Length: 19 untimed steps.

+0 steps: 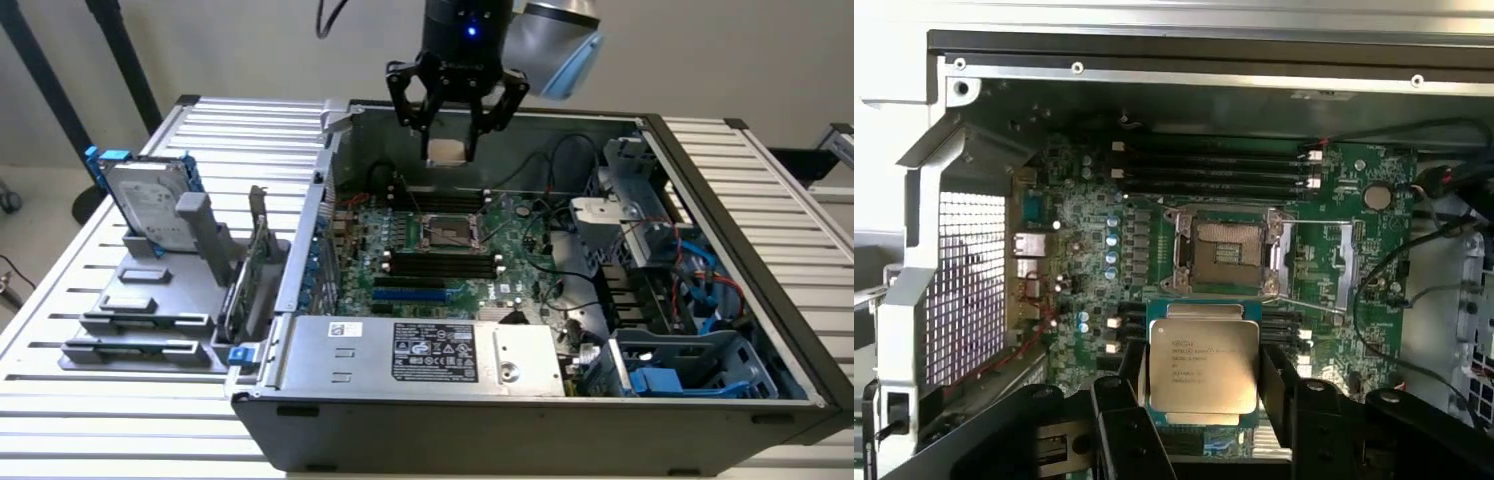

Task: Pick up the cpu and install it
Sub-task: 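Pick up the cpu and move it towards the insertion slot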

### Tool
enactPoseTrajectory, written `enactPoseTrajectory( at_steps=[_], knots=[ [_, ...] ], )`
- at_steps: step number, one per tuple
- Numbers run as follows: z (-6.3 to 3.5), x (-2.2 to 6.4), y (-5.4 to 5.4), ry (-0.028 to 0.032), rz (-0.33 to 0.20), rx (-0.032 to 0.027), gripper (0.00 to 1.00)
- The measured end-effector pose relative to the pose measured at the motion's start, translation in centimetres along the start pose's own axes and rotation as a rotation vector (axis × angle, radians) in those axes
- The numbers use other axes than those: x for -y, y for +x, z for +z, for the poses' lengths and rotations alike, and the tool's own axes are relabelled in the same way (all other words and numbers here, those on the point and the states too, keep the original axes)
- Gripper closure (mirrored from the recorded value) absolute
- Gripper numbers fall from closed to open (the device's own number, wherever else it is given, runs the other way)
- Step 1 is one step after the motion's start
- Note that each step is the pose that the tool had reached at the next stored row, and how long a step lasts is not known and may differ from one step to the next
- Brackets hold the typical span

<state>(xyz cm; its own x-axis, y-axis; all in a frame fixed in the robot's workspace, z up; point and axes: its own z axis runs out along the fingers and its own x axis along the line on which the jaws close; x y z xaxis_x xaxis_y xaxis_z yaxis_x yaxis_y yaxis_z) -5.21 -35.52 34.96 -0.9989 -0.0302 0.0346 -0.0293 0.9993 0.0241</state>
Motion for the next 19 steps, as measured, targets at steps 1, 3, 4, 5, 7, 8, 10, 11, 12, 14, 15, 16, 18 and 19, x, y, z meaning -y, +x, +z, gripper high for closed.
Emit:
enactPoseTrajectory(
  at_steps=[1, 3, 4, 5, 7, 8, 10, 11, 12, 14, 15, 16, 18, 19],
  knots=[
    [0.19, -0.16, -0.3, -0.0002, 0.0, -0.0001, 0.45],
    [0.54, -0.46, -0.7, -0.0002, 0.0, -0.0005, 0.45],
    [0.71, -0.6, -0.9, -0.0002, 0.0, -0.0007, 0.45],
    [0.89, -0.75, -1.2, -0.0002, 0.0, -0.0009, 0.45],
    [1.24, -1.03, -1.6, -0.0001, 0.0, -0.0013, 0.45],
    [1.43, -1.19, -1.8, -0.0002, 0.0, -0.0016, 0.45],
    [1.79, -1.47, -2.1, -0.0002, 0.001, -0.0021, 0.45],
    [1.97, -1.61, -2.2, -0.0003, 0.002, -0.0023, 0.45],
    [2.16, -1.75, -2.2, -0.0004, 0.003, -0.0025, 0.45],
    [2.51, -2.03, -2.4, -0.0003, 0.005, -0.0029, 0.45],
    [2.7, -2.17, -2.4, -0.0005, 0.006, -0.003, 0.45],
    [2.88, -2.32, -2.4, -0.0005, 0.008, -0.0031, 0.45],
    [3.25, -2.6, -2.5, -0.0005, 0.011, -0.0031, 0.45],
    [3.37, -2.65, -2.5, -0.0005, 0.011, -0.003, 0.45]
  ],
)
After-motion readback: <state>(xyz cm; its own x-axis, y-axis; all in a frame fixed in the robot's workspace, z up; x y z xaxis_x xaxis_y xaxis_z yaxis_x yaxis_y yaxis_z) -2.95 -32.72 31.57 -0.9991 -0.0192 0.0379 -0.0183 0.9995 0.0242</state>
